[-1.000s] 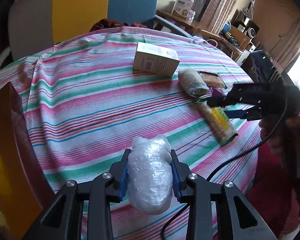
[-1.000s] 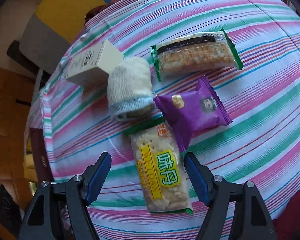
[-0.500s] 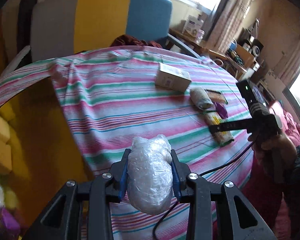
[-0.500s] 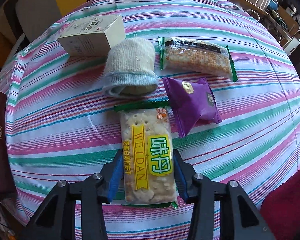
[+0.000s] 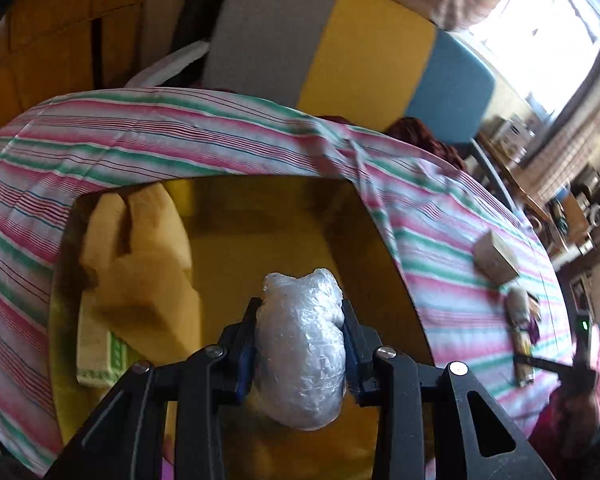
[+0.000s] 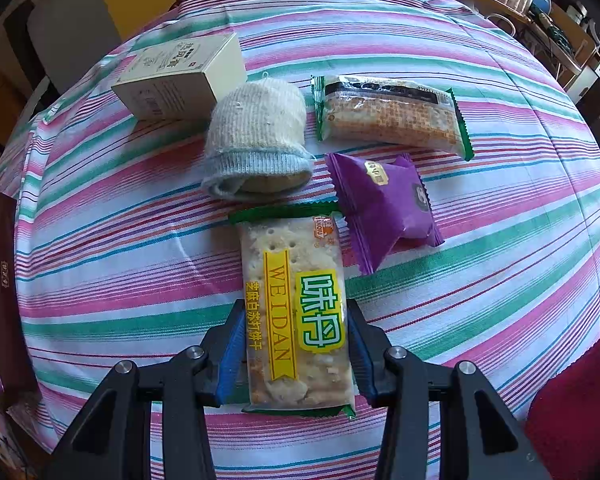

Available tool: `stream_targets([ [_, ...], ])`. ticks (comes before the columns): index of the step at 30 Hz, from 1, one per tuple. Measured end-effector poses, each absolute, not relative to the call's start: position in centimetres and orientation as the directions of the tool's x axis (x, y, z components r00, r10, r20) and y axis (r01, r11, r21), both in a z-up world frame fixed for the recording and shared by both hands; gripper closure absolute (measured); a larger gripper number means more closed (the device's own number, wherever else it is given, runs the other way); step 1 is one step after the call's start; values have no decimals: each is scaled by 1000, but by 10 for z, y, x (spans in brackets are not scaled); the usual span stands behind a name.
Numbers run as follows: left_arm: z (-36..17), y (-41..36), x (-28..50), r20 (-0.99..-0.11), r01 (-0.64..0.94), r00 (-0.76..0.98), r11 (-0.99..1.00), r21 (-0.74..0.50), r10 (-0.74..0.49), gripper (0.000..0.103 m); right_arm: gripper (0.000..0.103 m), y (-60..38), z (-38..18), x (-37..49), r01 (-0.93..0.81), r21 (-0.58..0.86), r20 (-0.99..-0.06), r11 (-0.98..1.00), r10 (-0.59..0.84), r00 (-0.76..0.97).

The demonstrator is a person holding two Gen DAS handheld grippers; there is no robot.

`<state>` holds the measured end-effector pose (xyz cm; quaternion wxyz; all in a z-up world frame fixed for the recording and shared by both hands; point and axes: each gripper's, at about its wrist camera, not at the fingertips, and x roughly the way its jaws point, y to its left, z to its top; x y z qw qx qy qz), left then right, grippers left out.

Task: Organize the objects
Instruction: 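Lower the white bundle into the gold tray and open the left tool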

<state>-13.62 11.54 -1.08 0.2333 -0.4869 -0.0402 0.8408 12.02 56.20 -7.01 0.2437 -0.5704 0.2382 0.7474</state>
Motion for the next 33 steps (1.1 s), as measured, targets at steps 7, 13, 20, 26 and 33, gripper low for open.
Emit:
stream_targets([
  [7, -31, 130, -189, -837, -304, -440, -931, -202, 325, 66, 56, 569, -68, 126, -634, 84, -967, -769, 91, -238],
  [13, -52, 138, -225, -862, -272, -449, -955, -120, 236, 66, 56, 576, -66, 131, -629, 84, -966, -773, 91, -241],
  [20, -61, 142, -236, -863, -276, -472, -960, -49, 180, 60, 56, 584, -65, 135, -627, 83, -966, -774, 93, -241],
  [26, -40, 136, -220, -840, -306, -500, -950, -56, 210, 60, 56, 591, -64, 141, -626, 78, -966, -776, 97, -241],
  [33, -1, 101, -163, -773, -330, -564, -937, -112, 291, 58, 57, 599, -63, 145, -620, 87, -964, -780, 91, -250],
])
